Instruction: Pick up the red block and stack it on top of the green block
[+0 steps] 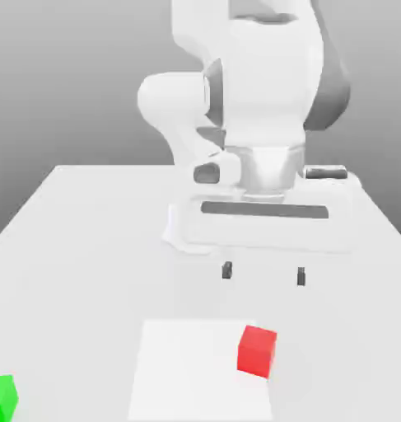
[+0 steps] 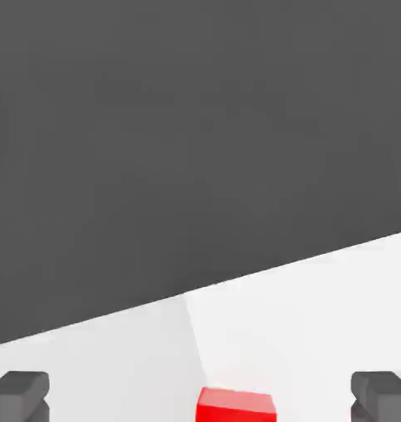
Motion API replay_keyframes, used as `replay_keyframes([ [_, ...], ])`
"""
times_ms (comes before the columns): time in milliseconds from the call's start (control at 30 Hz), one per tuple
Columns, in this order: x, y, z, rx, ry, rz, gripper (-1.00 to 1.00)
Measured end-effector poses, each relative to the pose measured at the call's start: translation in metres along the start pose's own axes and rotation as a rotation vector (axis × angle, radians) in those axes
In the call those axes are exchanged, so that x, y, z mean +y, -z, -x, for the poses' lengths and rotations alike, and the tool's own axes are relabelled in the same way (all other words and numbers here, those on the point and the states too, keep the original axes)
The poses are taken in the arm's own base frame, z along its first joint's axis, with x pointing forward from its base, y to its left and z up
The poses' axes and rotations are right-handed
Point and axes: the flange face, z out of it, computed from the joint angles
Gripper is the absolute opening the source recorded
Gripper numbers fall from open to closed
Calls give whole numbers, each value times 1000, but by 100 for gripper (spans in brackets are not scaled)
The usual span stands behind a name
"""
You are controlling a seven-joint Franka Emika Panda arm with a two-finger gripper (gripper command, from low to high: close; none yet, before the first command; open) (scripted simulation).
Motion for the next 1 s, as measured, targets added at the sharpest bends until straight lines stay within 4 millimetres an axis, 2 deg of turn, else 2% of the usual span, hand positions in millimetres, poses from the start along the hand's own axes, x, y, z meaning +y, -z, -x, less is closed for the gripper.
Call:
replay_keyframes([
  [100,22,-52,15,-22,-39,82,0],
  [267,31,-108,19,-26,-49,100,0],
  [300,33,-117,20,-26,-49,100,-100],
  [533,33,-118,20,-26,-49,98,-100],
  [733,27,-63,14,-25,-55,99,-100],
  [800,22,-56,-25,-26,-106,100,-100],
  [900,19,-51,-97,-26,-185,101,-100],
  [1000,31,-45,-173,-24,-265,101,-100],
])
